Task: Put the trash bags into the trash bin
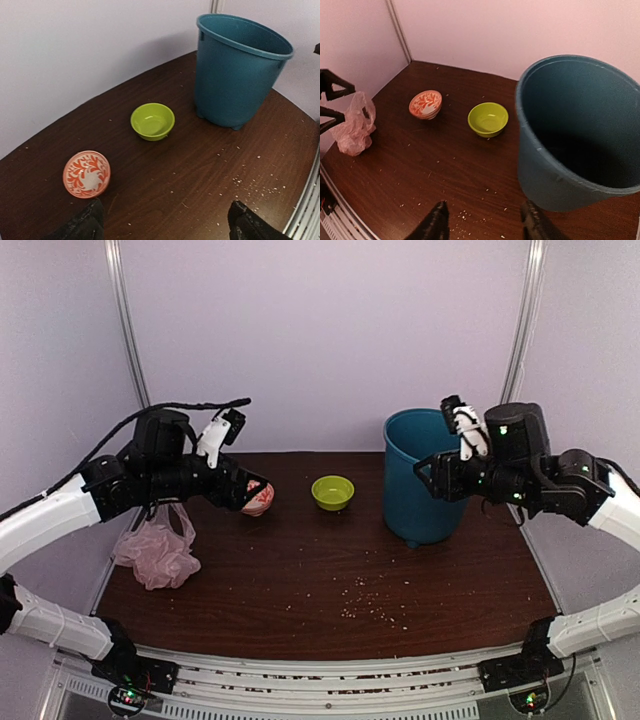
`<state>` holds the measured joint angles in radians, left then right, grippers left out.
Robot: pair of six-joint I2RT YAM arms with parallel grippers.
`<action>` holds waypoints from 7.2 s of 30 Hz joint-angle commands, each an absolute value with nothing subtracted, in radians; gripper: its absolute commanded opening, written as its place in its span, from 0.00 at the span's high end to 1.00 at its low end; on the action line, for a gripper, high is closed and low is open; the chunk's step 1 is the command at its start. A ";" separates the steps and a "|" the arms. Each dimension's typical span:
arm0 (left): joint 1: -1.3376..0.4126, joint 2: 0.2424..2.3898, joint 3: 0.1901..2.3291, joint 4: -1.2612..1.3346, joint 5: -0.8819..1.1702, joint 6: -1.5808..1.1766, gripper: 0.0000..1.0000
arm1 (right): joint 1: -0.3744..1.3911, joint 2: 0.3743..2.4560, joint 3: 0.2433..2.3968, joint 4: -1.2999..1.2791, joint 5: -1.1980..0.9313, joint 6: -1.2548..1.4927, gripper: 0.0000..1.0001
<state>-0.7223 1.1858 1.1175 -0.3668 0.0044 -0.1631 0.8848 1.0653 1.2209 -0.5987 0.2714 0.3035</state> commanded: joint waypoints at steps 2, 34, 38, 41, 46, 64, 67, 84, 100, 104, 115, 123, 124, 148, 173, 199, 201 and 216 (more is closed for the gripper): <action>-0.772 1.177 1.042 -0.304 0.084 -0.262 0.40 | 1.024 1.169 1.218 -0.616 0.289 0.309 0.81; -0.522 1.335 1.370 -0.966 -0.370 -0.593 0.11 | 0.758 1.682 1.281 -0.464 0.268 0.577 0.46; -0.443 1.304 1.309 -1.008 -0.391 -0.627 0.04 | 0.703 1.652 1.241 -0.475 0.298 0.586 0.46; -0.415 1.295 1.279 -1.033 -0.405 -0.665 0.03 | 0.673 1.629 1.204 -0.474 0.300 0.587 0.46; -0.390 1.258 1.194 -0.995 -0.396 -0.686 0.03 | 0.667 1.605 1.154 -0.428 0.182 0.548 0.45; -0.307 1.335 0.961 -0.821 -0.179 -0.705 0.04 | 0.891 1.571 1.124 -0.327 -0.042 0.529 0.41; -0.328 1.366 0.915 -0.681 -0.013 -0.749 0.15 | 0.892 1.572 1.123 -0.323 -0.035 0.517 0.41; -0.646 1.419 1.209 -0.372 0.435 -0.534 0.92 | 0.888 1.521 1.132 -0.353 -0.037 0.471 0.38; -0.574 1.327 0.856 -0.300 0.423 -0.628 0.43 | 0.888 1.570 1.207 -0.420 -0.036 0.438 0.01; -0.576 1.432 0.860 -0.221 0.483 -0.669 0.39 | 0.892 1.656 1.336 -0.567 -0.064 0.429 0.00; -0.576 1.637 0.892 -0.016 0.524 -0.718 0.38 | 0.923 1.772 1.361 -0.649 -0.036 0.416 0.00; -0.586 1.597 0.853 -0.026 0.478 -0.734 0.40 | 0.922 1.896 1.347 -0.616 0.055 0.431 0.11; -0.588 1.563 0.845 -0.037 0.462 -0.733 0.41 | 0.922 1.897 1.346 -0.603 0.027 0.426 0.18; -0.512 1.200 0.855 -0.537 0.393 -0.648 0.37 | 1.277 1.295 0.763 -0.069 0.545 -0.090 0.28; -0.519 1.411 0.828 0.061 0.632 -0.826 0.34 | 1.282 1.371 1.306 -0.539 0.377 0.433 0.10; -0.597 1.720 1.601 -0.460 0.534 -0.545 1.00 | 0.927 1.113 1.109 -0.423 0.187 0.611 0.14; -0.614 1.654 1.654 -0.469 0.421 -0.498 1.00 | 0.927 1.123 1.122 -0.426 0.184 0.611 0.14; -1.010 1.380 1.113 -0.153 0.225 -0.524 1.00 | 0.902 1.146 1.149 -0.428 0.136 0.540 0.12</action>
<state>-0.8837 1.3472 1.2739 -0.2260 0.3428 -0.5354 0.9173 1.1461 1.1213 -0.4355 0.1707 0.5674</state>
